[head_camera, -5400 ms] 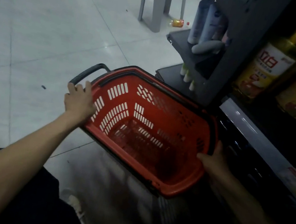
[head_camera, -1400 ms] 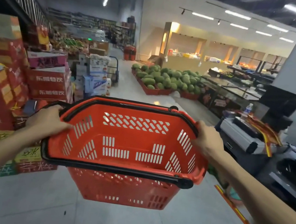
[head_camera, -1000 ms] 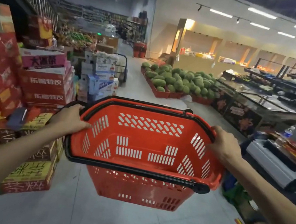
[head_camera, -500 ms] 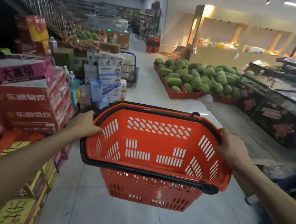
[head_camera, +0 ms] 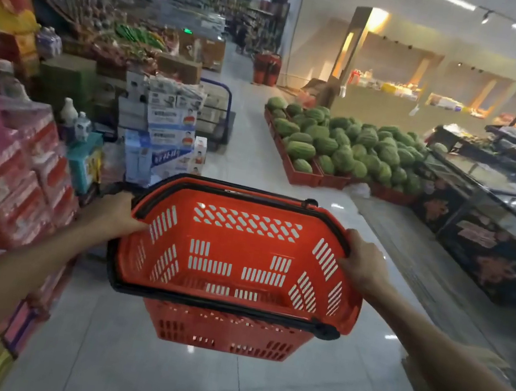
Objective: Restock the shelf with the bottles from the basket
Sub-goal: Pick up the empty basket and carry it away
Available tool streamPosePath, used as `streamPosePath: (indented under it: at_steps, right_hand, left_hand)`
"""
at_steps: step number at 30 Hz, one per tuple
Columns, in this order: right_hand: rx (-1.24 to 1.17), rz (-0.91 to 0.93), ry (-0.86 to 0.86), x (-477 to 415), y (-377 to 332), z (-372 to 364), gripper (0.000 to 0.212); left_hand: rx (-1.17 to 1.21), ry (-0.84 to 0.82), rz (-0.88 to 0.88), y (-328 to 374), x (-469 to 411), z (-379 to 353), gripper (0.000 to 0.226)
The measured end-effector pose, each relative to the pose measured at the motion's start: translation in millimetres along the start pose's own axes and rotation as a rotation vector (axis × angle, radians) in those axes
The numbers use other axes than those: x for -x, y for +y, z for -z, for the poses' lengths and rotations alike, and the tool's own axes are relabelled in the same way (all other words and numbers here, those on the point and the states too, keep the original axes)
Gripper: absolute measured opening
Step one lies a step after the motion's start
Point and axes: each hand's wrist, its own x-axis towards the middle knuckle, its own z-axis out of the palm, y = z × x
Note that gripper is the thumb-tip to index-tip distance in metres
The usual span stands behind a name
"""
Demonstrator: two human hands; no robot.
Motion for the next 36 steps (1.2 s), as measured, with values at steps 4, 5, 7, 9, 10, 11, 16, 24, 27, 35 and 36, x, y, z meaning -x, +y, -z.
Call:
streamPosePath:
  at_steps: [4, 5, 7, 9, 10, 11, 16, 24, 27, 35, 36]
  right_hand:
    - [-0.002, -0.051, 0.019, -104.5, -6.3, -13.3, 0.04]
    - [-0.009, -0.063, 0.024, -128.8, -4.2, -16.9, 0.041]
    - [-0.025, -0.09, 0.03, -174.7, 4.1, -28.6, 0.043]
    - [-0.015, -0.107, 0.059, -220.0, 17.3, -45.4, 0.046]
    - [-0.011, -0.112, 0.069, -243.6, 26.4, -57.8, 0.047]
    - [-0.015, -0.122, 0.07, -267.6, 36.9, -72.2, 0.048]
    - [-0.033, -0.15, 0.017, -408.3, 99.4, -167.8, 0.046]
    - [-0.084, -0.154, -0.076, -600.5, 123.3, -251.6, 0.049]
    - [-0.103, -0.186, -0.095, -665.8, 122.8, -274.0, 0.05]
    - [-0.11, -0.419, -0.13, -838.8, 119.5, -404.4, 0.063]
    - [-0.097, -0.455, -0.157, -858.0, 120.5, -426.1, 0.06]
  left_hand:
    - [0.02, -0.058, -0.065, 30.3, -112.1, 8.8, 0.053]
    - [0.022, -0.071, -0.079, 39.0, -141.2, 10.0, 0.048]
    - [0.005, -0.089, -0.098, 56.5, -196.9, 6.7, 0.046]
    - [0.001, -0.099, -0.083, 67.4, -259.1, -9.7, 0.053]
    - [0.005, -0.122, -0.07, 70.2, -292.1, -21.7, 0.053]
    - [0.001, -0.158, -0.052, 70.7, -327.2, -36.1, 0.053]
    - [-0.019, -0.271, 0.083, 70.6, -490.4, -122.0, 0.08]
    - [-0.027, -0.385, 0.217, 83.3, -675.0, -198.4, 0.091]
    - [-0.031, -0.398, 0.205, 114.9, -724.9, -196.6, 0.063]
    - [0.068, -0.536, 0.328, 60.4, -921.4, -337.7, 0.071]
    - [0.088, -0.54, 0.346, 55.3, -940.0, -352.6, 0.068]
